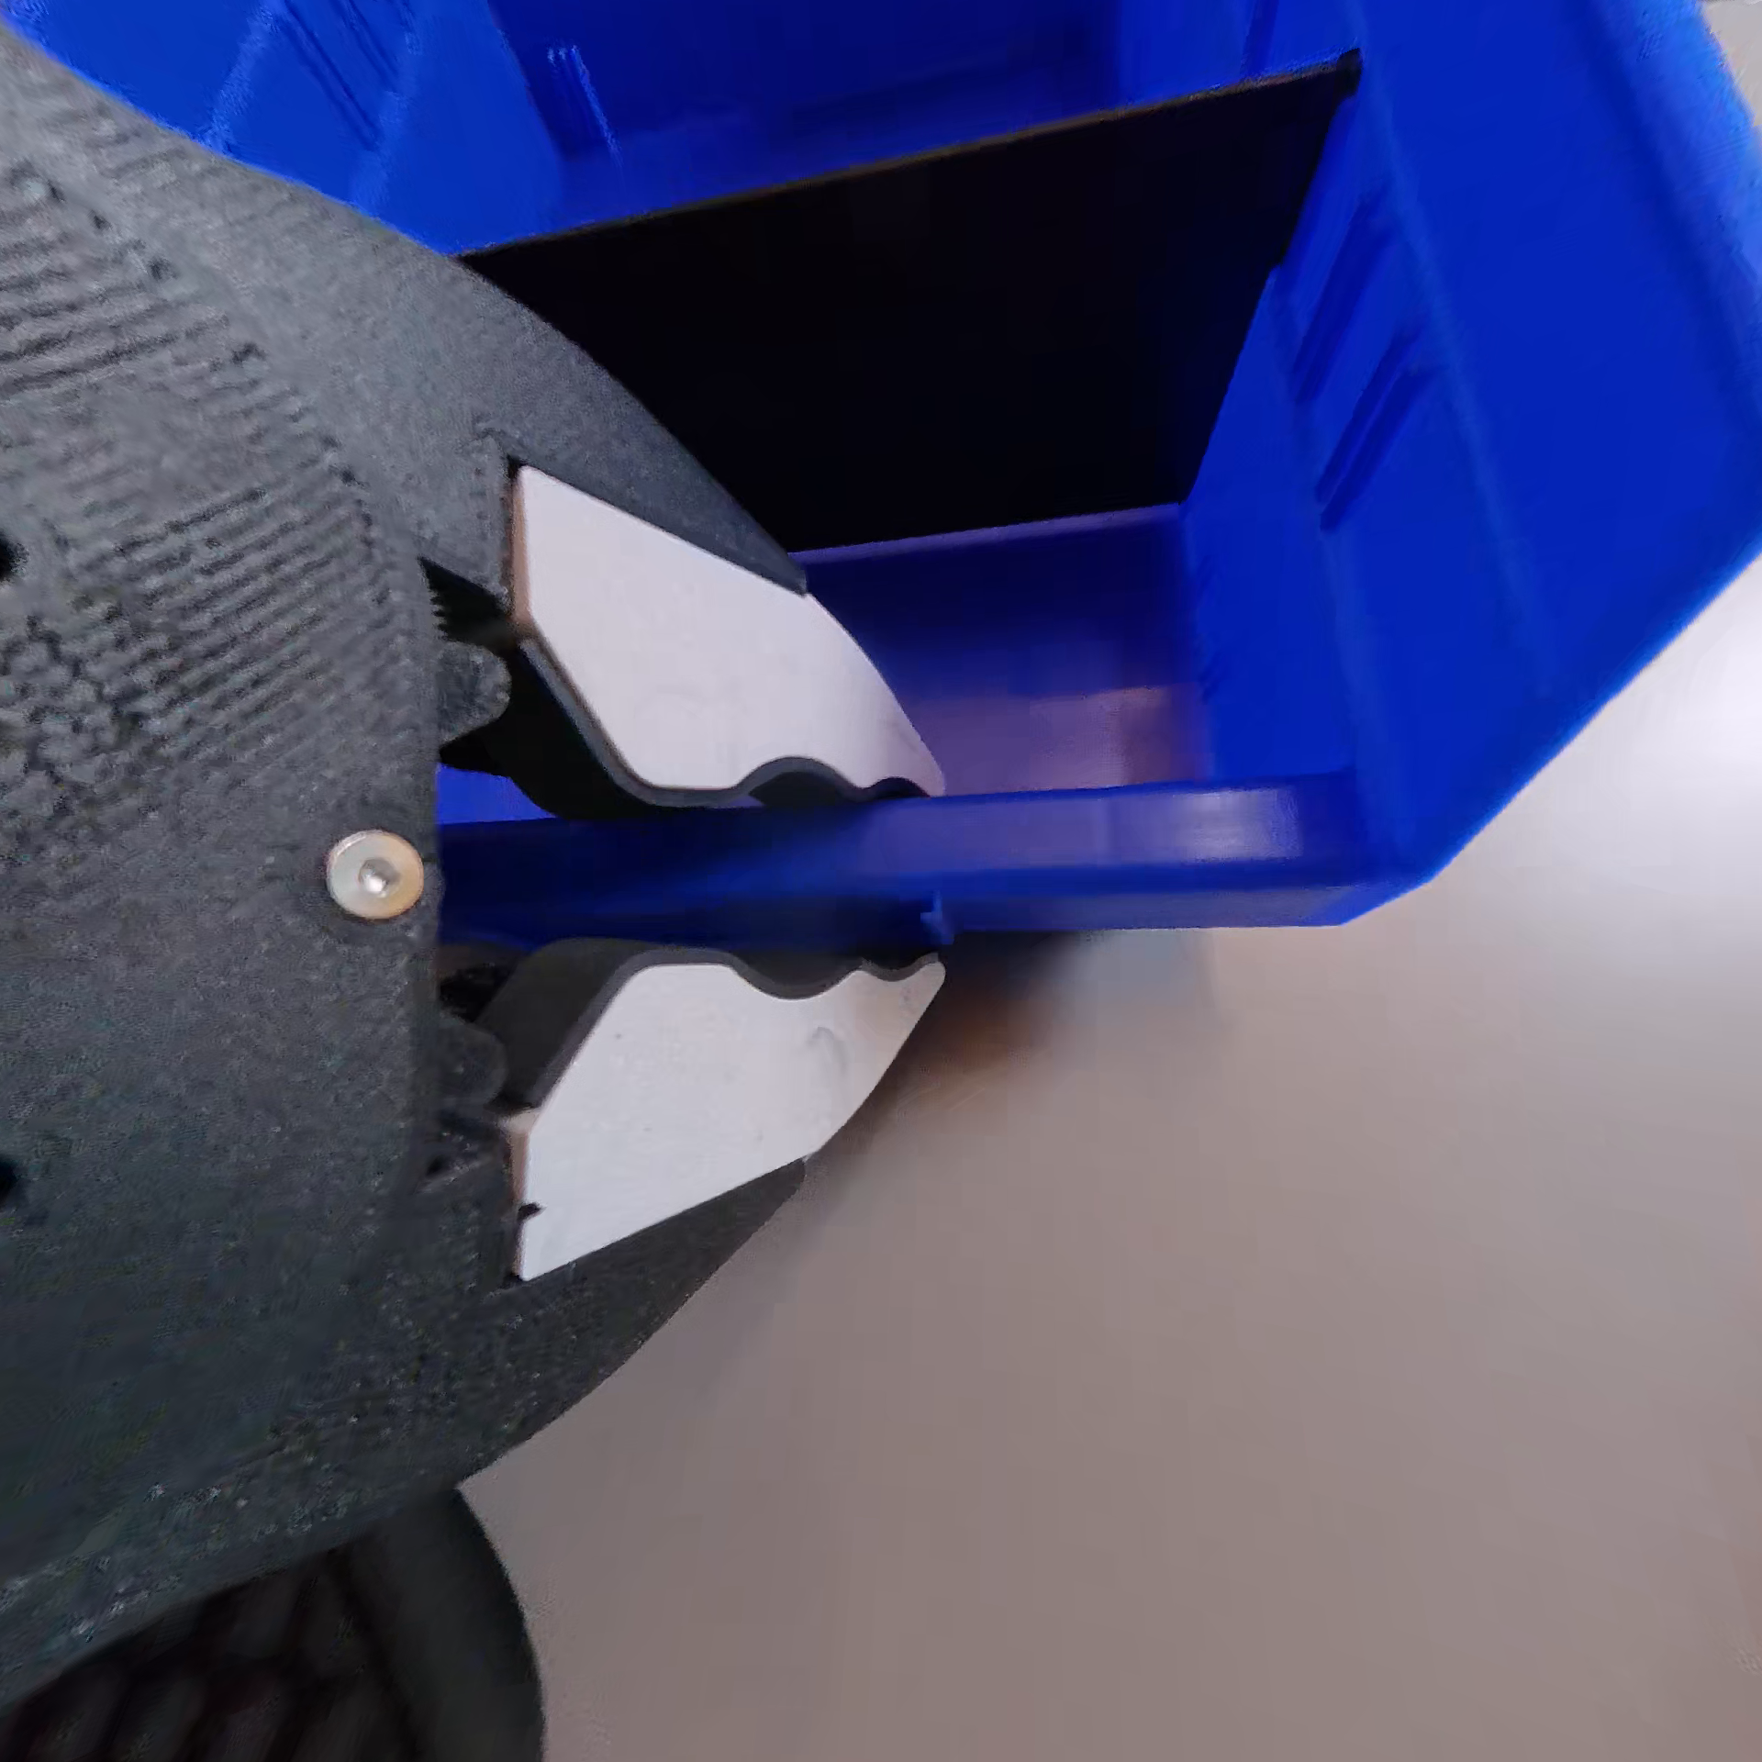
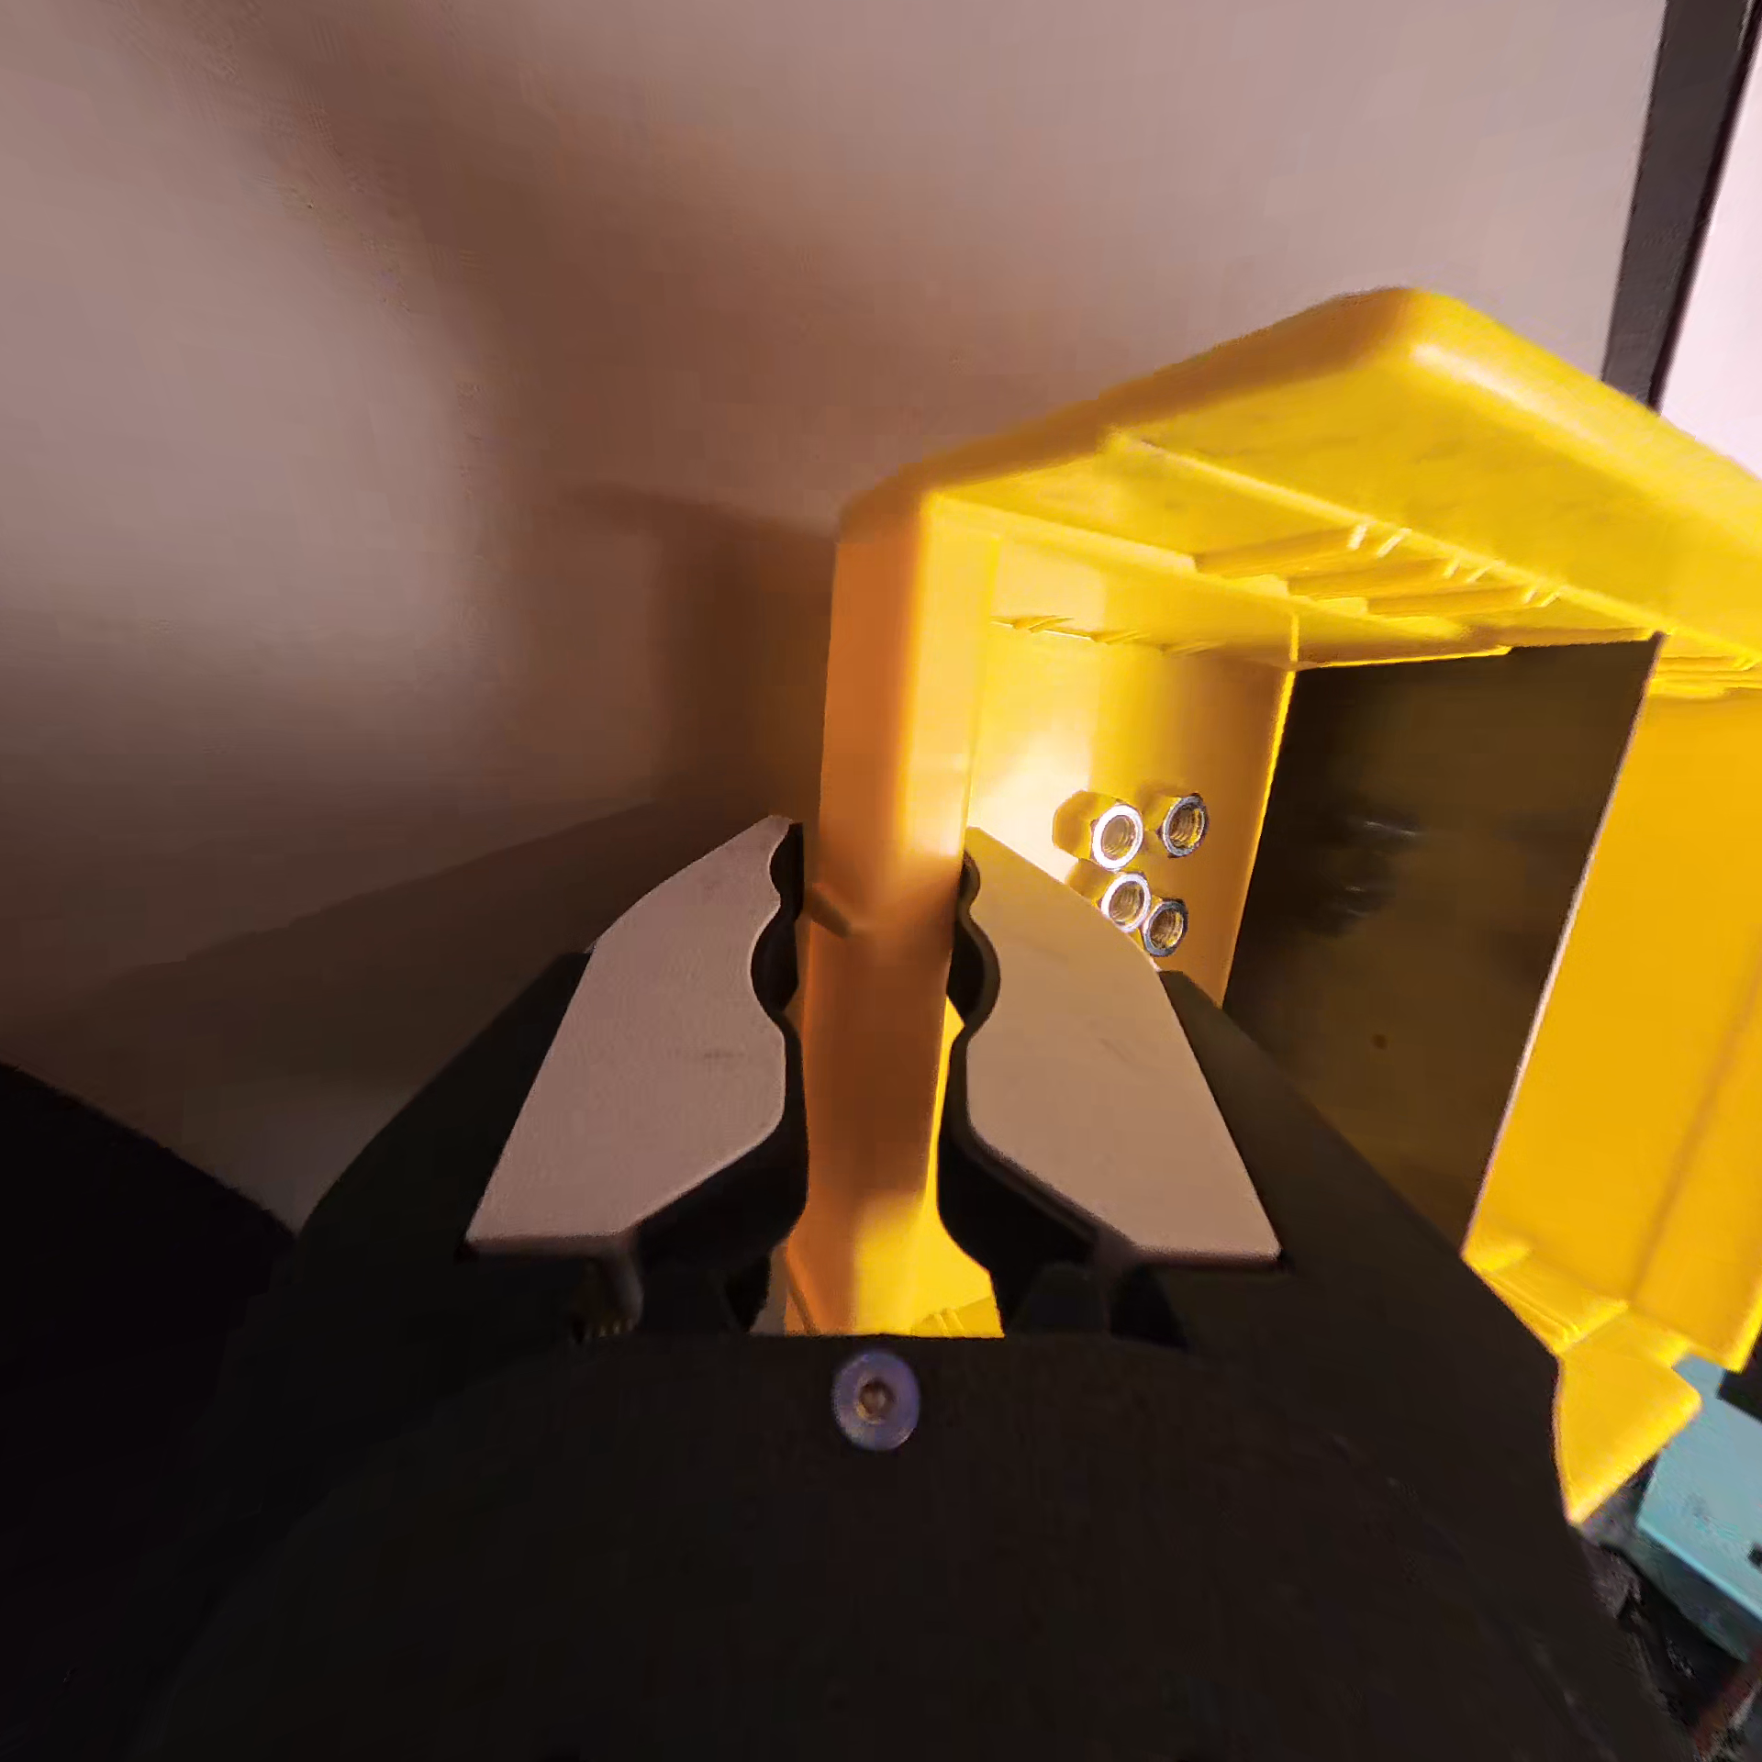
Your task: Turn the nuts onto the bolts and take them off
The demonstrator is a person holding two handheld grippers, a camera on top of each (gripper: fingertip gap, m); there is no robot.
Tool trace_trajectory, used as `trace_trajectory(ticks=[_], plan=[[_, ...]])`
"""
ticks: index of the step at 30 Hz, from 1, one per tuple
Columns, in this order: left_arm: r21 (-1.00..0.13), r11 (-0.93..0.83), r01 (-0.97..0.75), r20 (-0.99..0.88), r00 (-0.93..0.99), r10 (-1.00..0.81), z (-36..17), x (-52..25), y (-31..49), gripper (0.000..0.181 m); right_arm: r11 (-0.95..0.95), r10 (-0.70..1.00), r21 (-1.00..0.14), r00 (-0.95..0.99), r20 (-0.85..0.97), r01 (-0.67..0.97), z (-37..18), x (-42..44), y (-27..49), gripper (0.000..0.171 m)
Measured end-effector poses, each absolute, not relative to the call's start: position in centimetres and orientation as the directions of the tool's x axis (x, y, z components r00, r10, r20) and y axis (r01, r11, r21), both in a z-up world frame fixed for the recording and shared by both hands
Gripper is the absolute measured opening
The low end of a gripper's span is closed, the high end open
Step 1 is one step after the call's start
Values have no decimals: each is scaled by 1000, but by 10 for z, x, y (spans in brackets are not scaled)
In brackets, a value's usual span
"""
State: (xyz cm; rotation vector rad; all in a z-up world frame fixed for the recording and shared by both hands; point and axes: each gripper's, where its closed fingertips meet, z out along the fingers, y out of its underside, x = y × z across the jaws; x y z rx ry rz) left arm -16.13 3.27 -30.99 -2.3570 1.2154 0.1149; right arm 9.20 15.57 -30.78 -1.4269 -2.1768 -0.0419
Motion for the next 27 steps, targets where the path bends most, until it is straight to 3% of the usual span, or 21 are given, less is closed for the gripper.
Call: trace_trajectory(ticks=[7,10,13,16,20,24,27], plan=[[-394,-215,-894,-413,381,-827,-305,-85,79,29,543,786,-312,-341,516,780,-298,78,97,31],[-477,-183,-860,-488,432,-758,-291,-77,99,32,481,826,-487,-192,529,729,-259,80,77,39],[-687,-160,-708,-444,585,-678,-254,-64,95,31,318,864,-701,111,492,638,-208,113,85,36],[-875,-255,-411,-137,717,-683,-234,-32,72,38,73,816,-867,471,336,493,-190,174,118,35],[-940,-295,-171,40,804,-593,-233,10,66,60,-161,692,-930,709,132,330,-224,223,148,53],[-943,-330,-36,128,879,-460,-245,36,85,62,-237,680,-929,732,50,284,-252,207,159,53],[-937,-349,19,162,910,-383,-257,44,104,54,-278,672,-914,740,35,296,-257,198,173,47]])
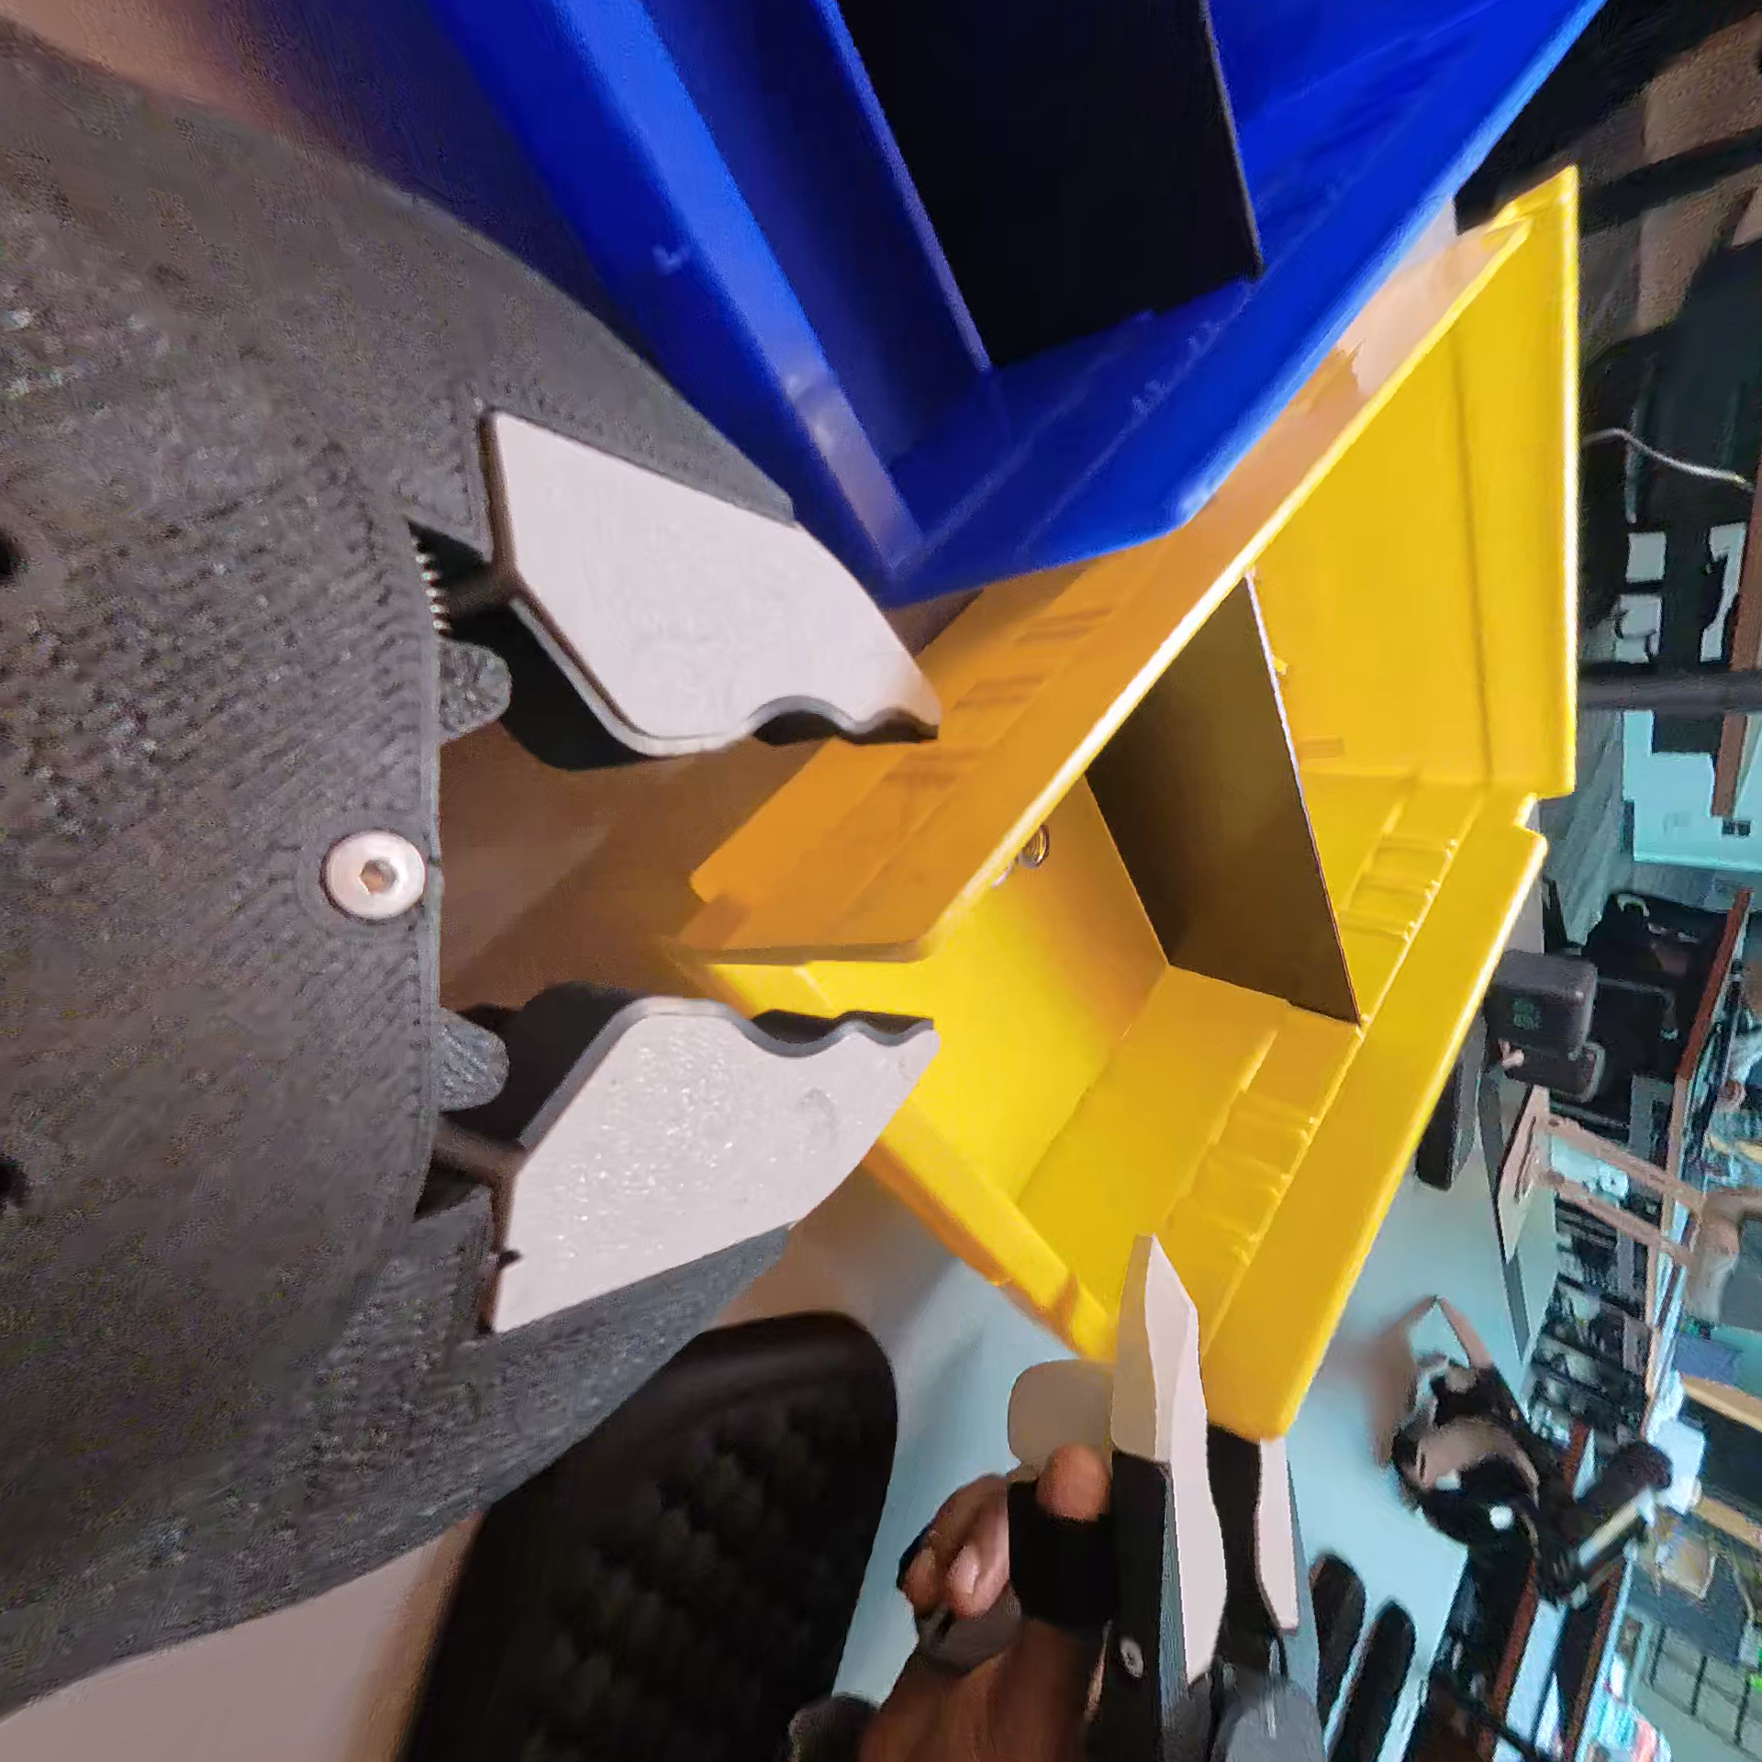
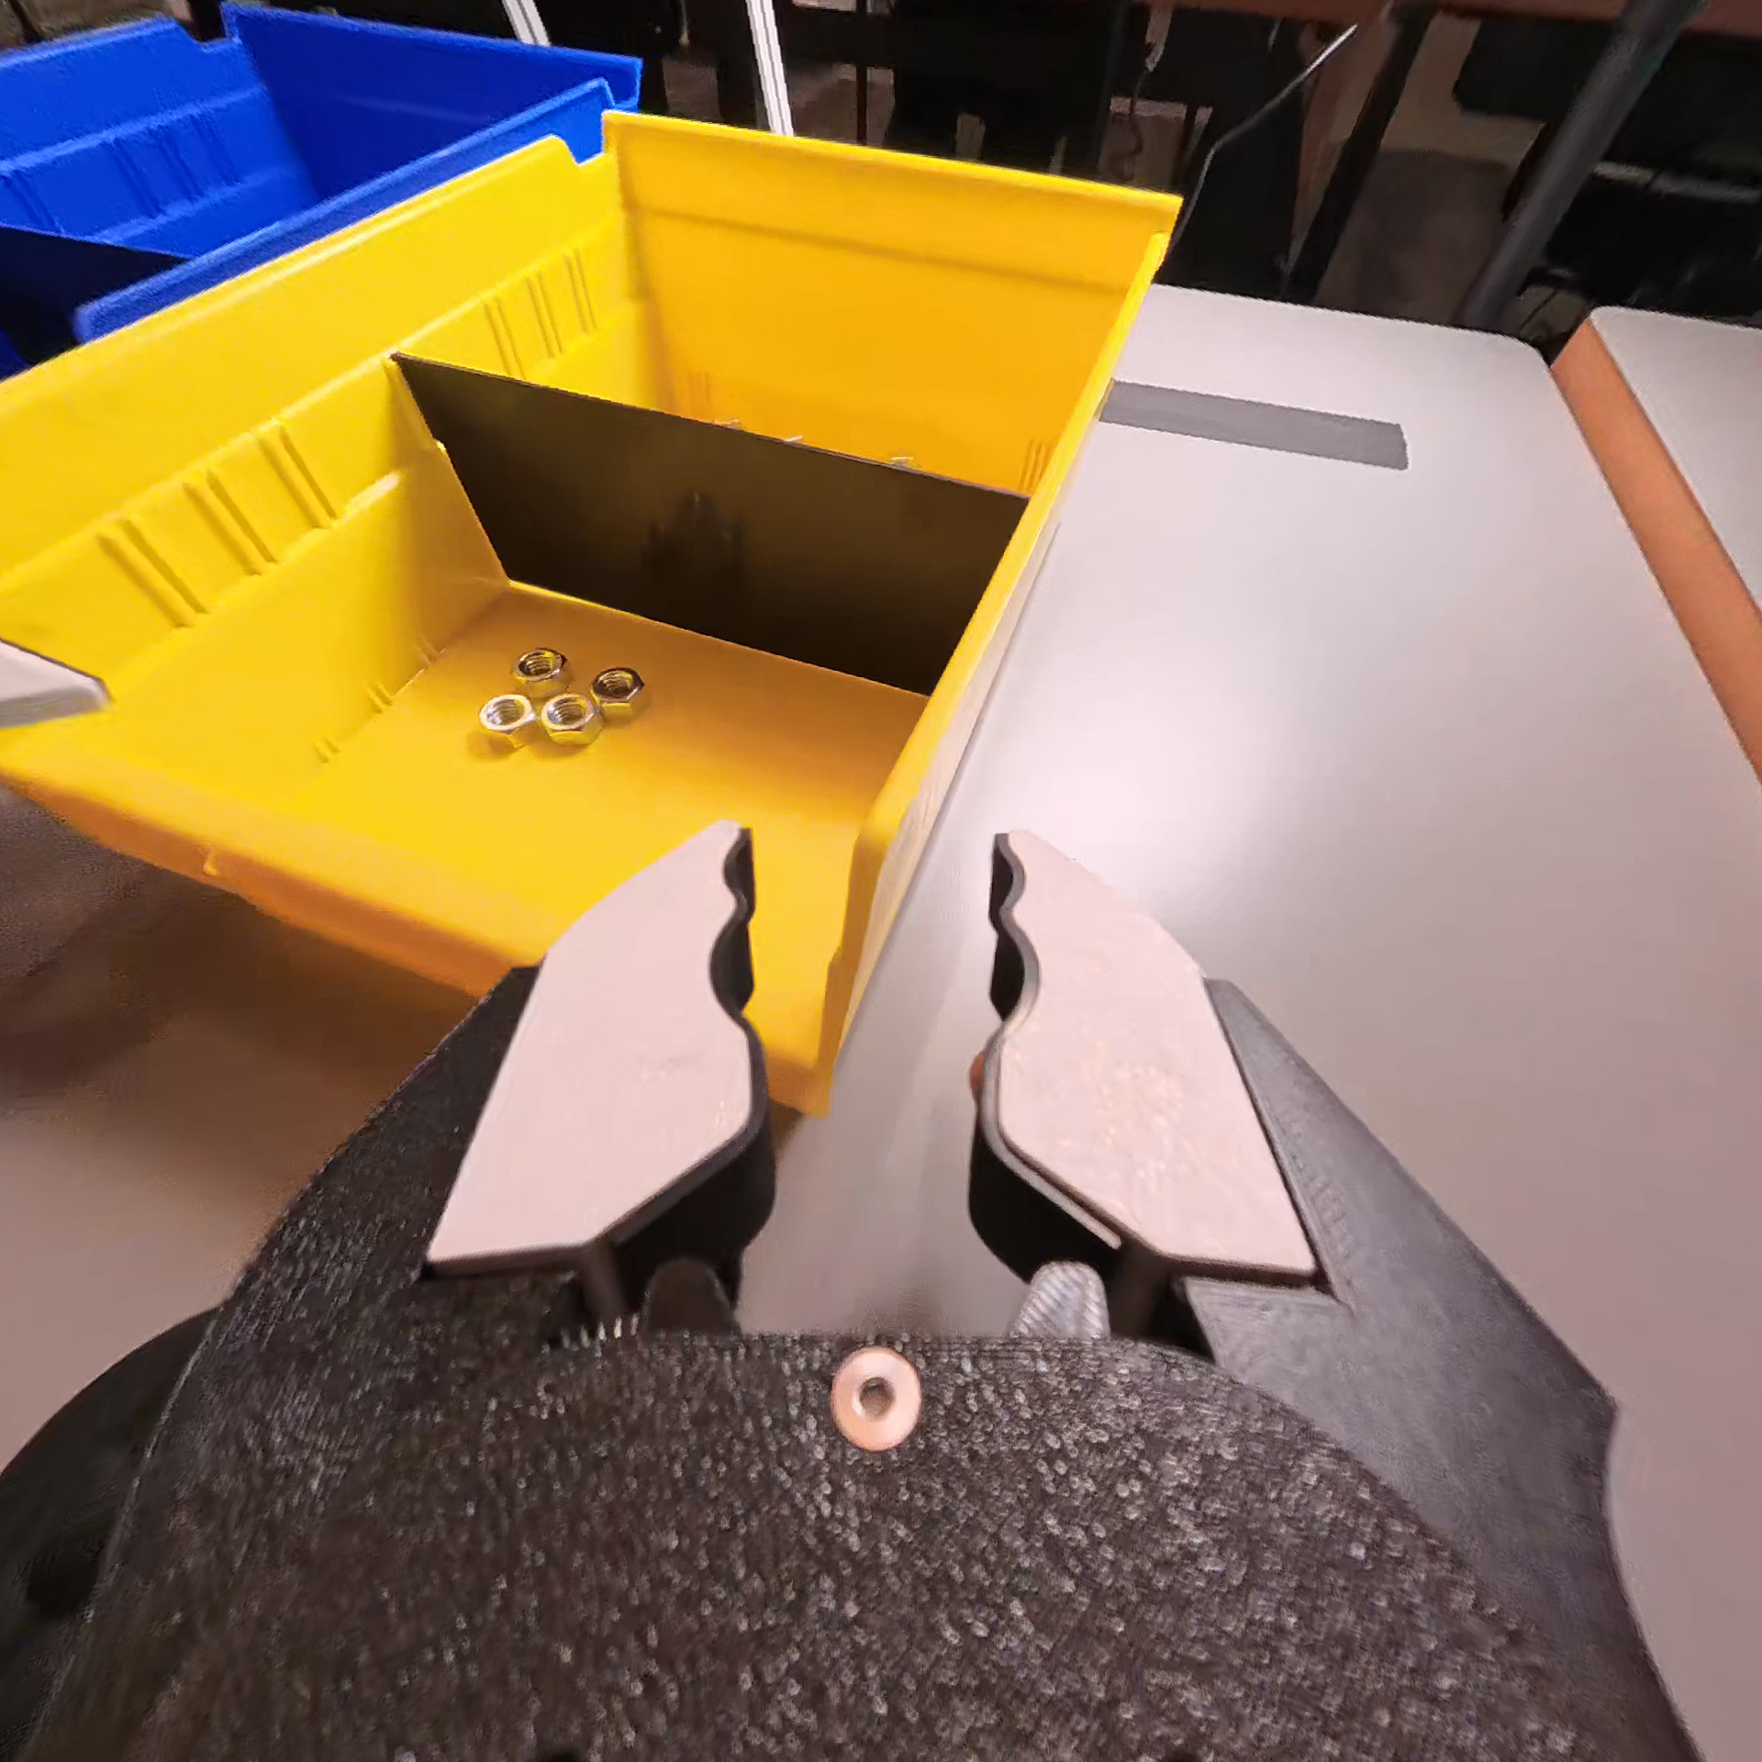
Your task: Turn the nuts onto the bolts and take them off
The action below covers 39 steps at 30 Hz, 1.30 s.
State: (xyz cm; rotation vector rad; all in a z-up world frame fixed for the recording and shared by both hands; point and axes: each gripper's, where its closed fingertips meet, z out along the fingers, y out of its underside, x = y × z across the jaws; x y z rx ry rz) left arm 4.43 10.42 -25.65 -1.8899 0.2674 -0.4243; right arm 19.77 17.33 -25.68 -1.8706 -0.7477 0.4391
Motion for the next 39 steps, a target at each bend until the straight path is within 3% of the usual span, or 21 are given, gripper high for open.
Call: trace_trajectory(ticks=[6,12,21,30,34,39], plan=[[-949,-314,-13,81,955,-286,-257,40,125,38,-242,618,-922,780,95,303,-255,200,188,10],[-983,-170,-75,-21,955,-297,-214,38,122,20,-143,547,-955,825,144,262,-222,212,173,6],[-994,-10,-110,-105,967,-230,-127,1,94,14,105,534,-975,816,223,197,-113,183,133,9],[-979,88,-182,-172,980,103,-41,-148,-11,12,277,744,-960,639,195,-30,-17,30,66,12],[-982,50,-183,-166,956,243,-47,-227,-64,11,240,841,-967,516,165,-83,-20,-62,36,13],[-991,-28,-131,-132,927,352,-90,-306,-109,11,111,918,-991,389,72,-78,-62,-159,11,14]])
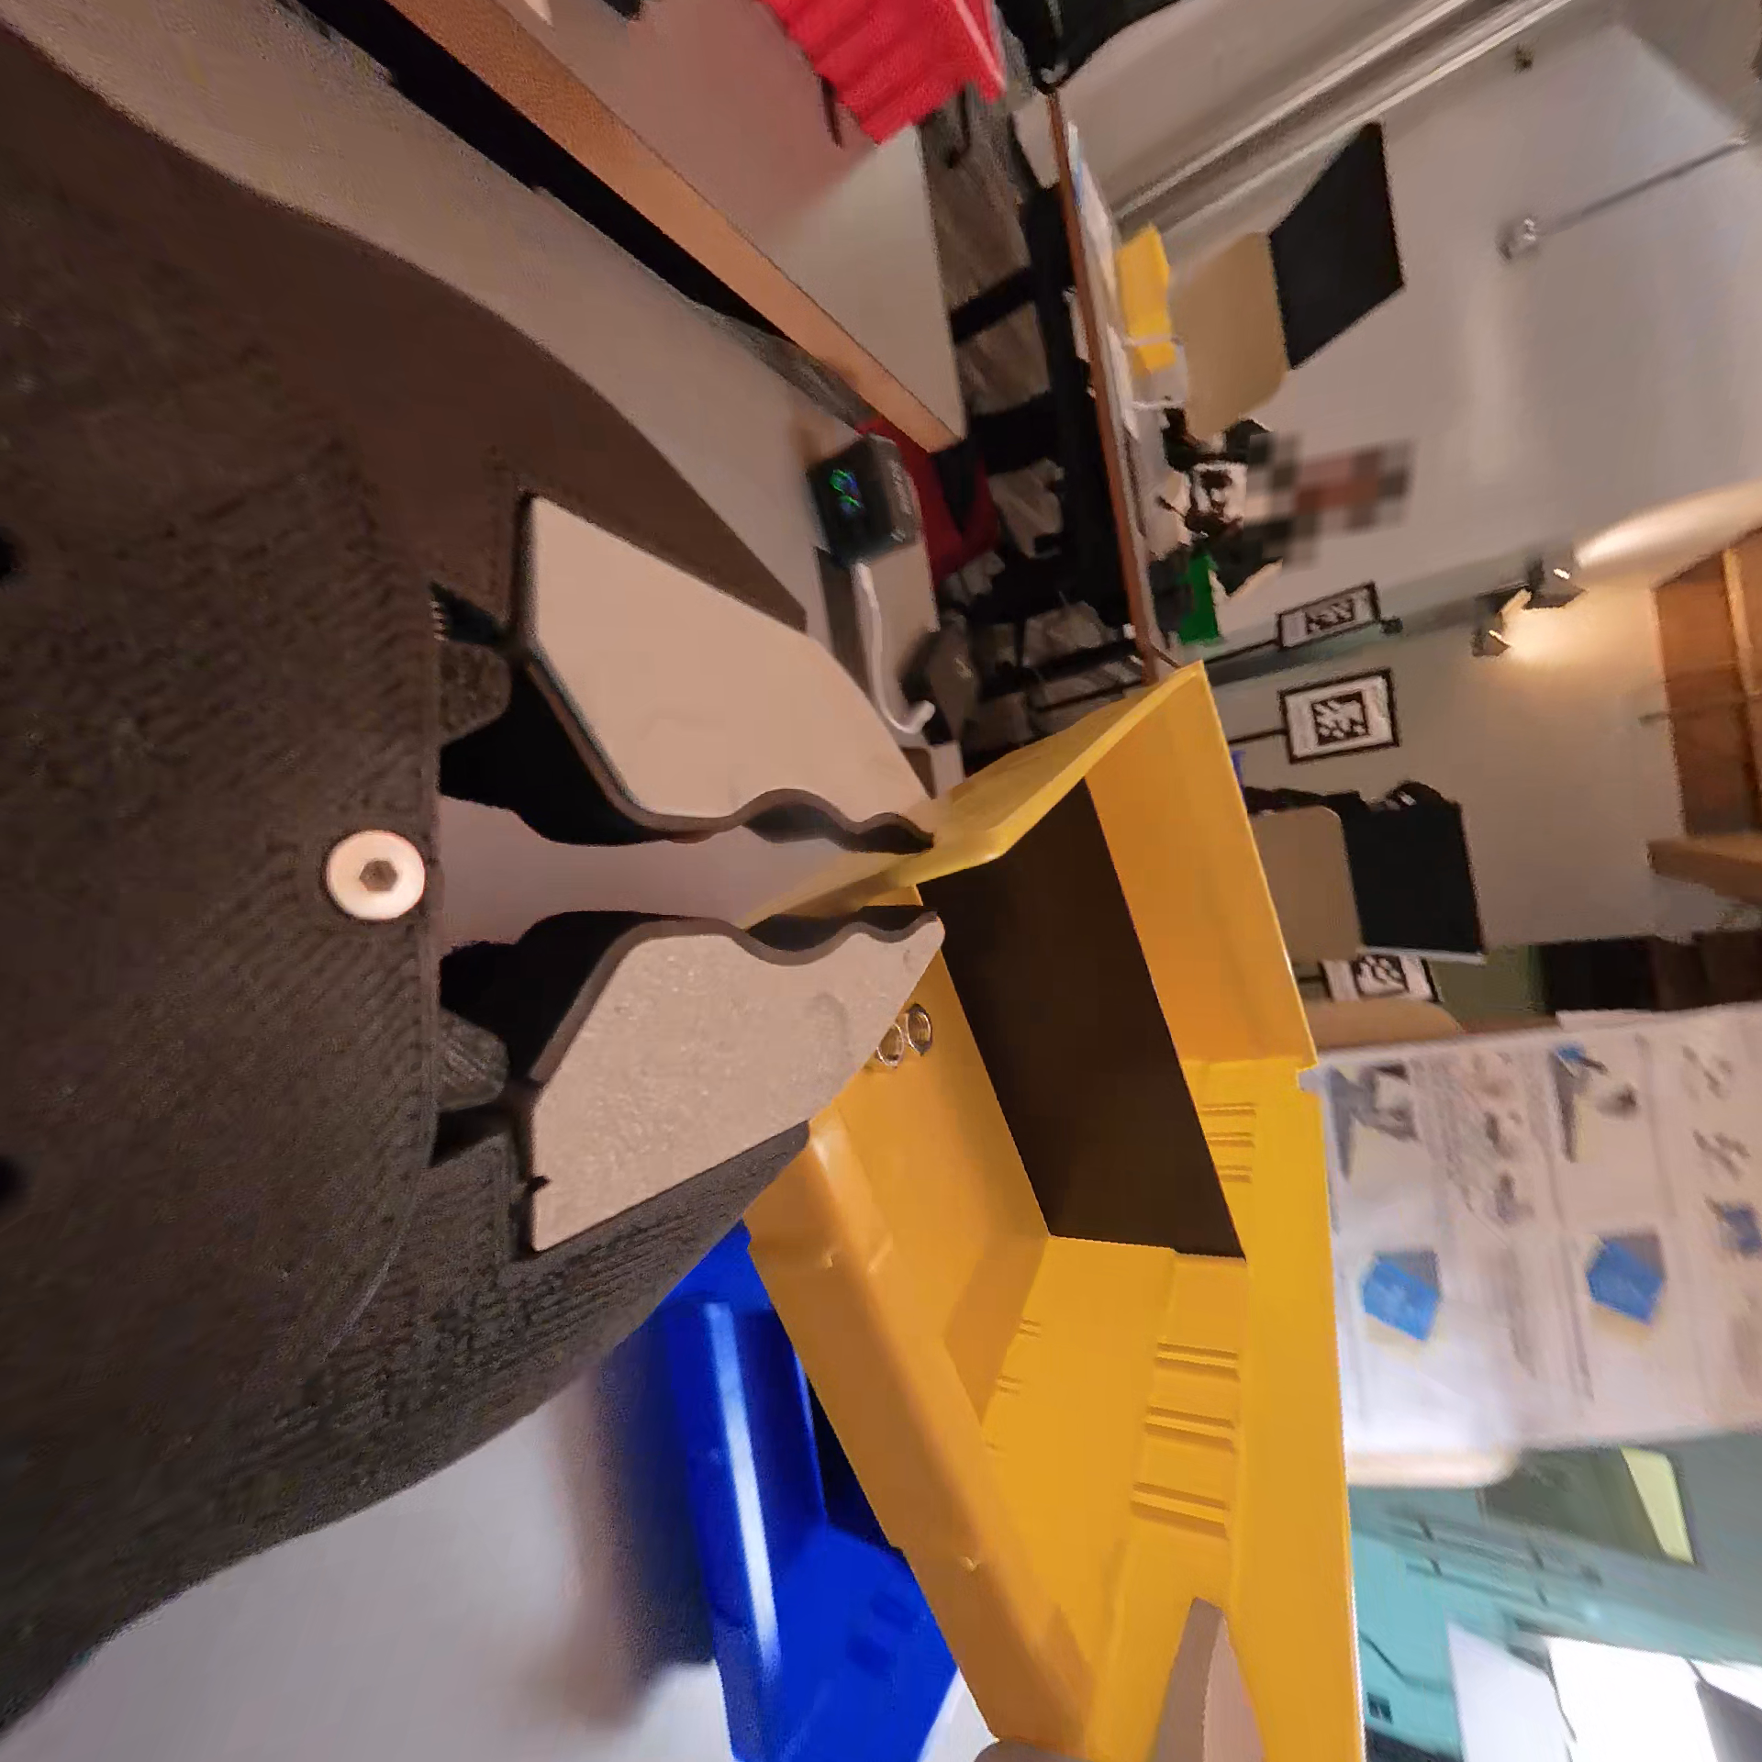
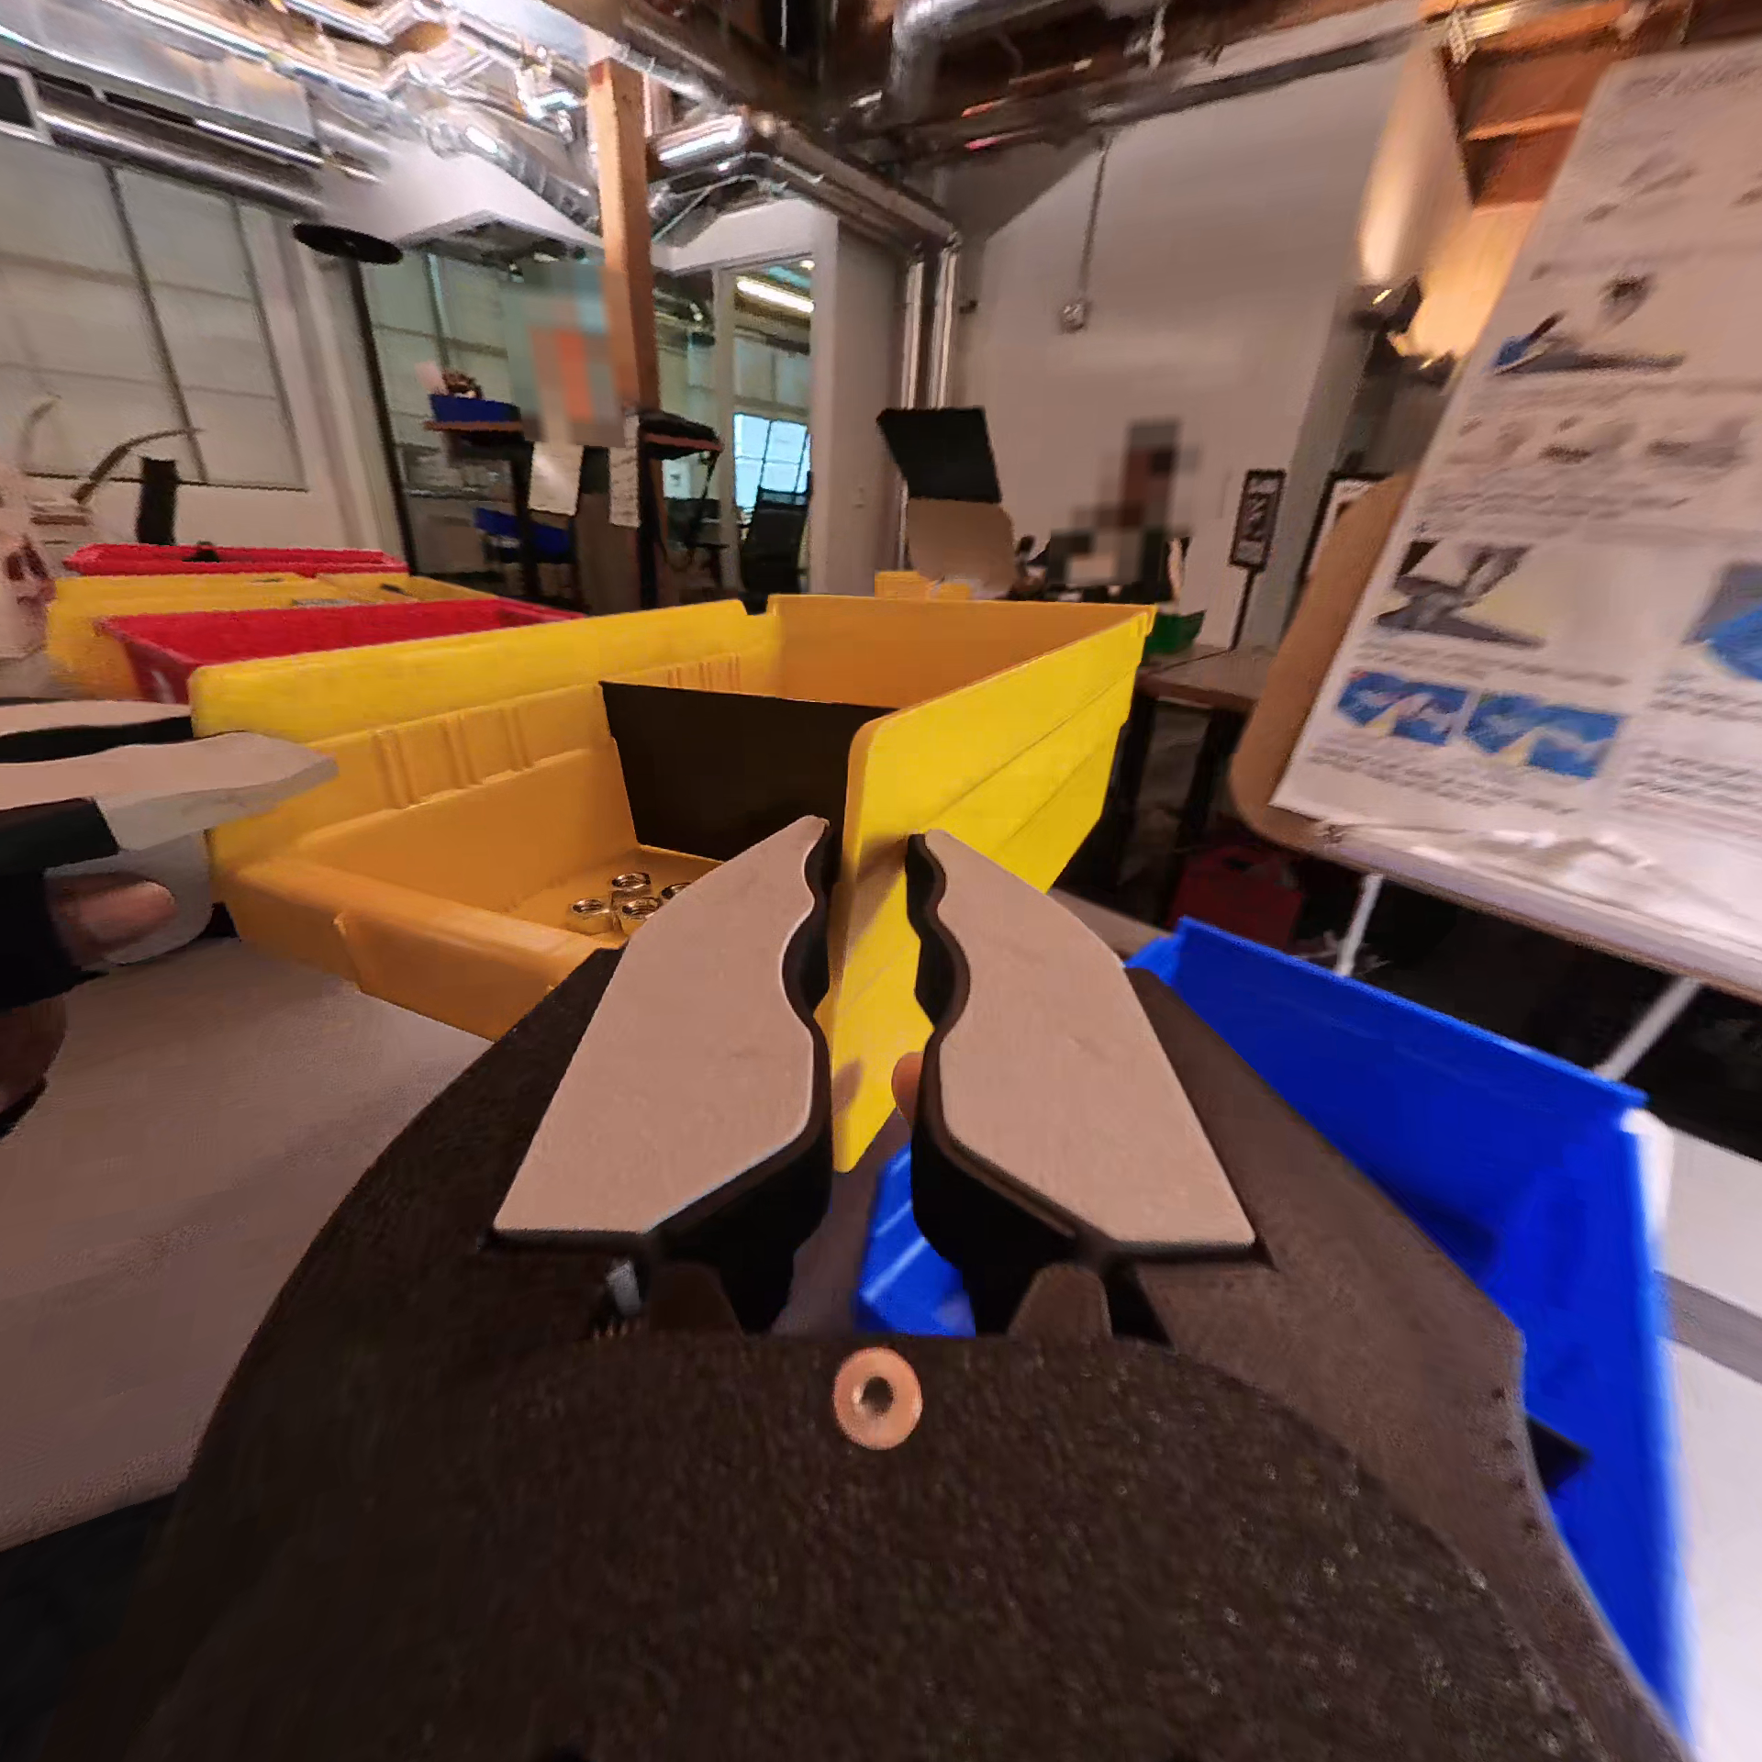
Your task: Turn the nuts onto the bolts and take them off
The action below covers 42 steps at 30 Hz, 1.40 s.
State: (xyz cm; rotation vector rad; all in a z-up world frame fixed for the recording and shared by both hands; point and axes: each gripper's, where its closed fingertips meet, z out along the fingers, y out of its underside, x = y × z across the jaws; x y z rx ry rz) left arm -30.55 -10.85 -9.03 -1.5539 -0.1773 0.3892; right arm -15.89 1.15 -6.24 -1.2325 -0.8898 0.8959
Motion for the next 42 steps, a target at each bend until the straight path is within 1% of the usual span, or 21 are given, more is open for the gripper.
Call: trace_trajectory(ticks=[4,8,9,12,15,17,19,21,24,27,30,33,35,36,38,40,42], plan=[[-996,-54,-67,-83,916,392,-135,-348,-127,10,32,945,-999,326,34,12,-118,-210,-2,14],[-993,-112,-34,-77,912,404,-185,-370,-131,9,-6,956,-994,293,27,113,-174,-235,-7,15],[-994,-96,-57,-91,907,410,-191,-373,-132,9,-10,958,-992,286,26,122,-185,-237,-8,16],[-996,-84,-43,-73,913,402,-204,-373,-133,10,43,955,-987,283,86,157,-203,-238,-10,16],[-985,-172,1,-62,929,365,-225,-374,-129,11,21,967,-970,240,81,242,-222,-240,-6,17],[-959,-283,11,-84,944,319,-245,-372,-126,15,-27,985,-935,168,35,354,-241,-238,-8,25],[-963,-266,-28,-115,942,316,-238,-371,-128,20,-18,994,-924,107,25,381,-241,-227,-9,26],[-964,-249,-94,-173,932,319,-218,-369,-134,22,46,993,-923,86,85,381,-229,-208,-1,29],[-934,-310,-178,-253,942,222,-200,-353,-130,33,119,987,-882,43,156,456,-219,-176,20,41],[-857,-423,-295,-347,937,50,-197,-323,-112,41,241,959,-757,-31,281,608,-231,-145,46,45],[-759,-509,-406,-381,911,-159,-214,-289,-90,49,325,927,-597,-121,355,733,-256,-124,67,51],[-625,-601,-498,-398,866,-304,-246,-276,-69,59,388,892,-465,-198,406,796,-279,-120,80,52],[-510,-668,-543,-382,838,-390,-273,-274,-61,65,412,881,-405,-245,404,816,-294,-123,82,51],[-460,-686,-563,-377,824,-423,-283,-275,-58,65,420,876,-378,-260,406,825,-301,-124,83,49],[-373,-706,-603,-369,794,-483,-298,-277,-55,61,440,863,-335,-290,413,833,-311,-125,86,33],[-299,-707,-641,-375,760,-530,-308,-280,-54,49,442,859,-340,-282,427,830,-310,-124,86,32],[-276,-687,-672,-346,737,-581,-315,-274,-55,33,452,853,-348,-284,437,822,-309,-116,85,33]])
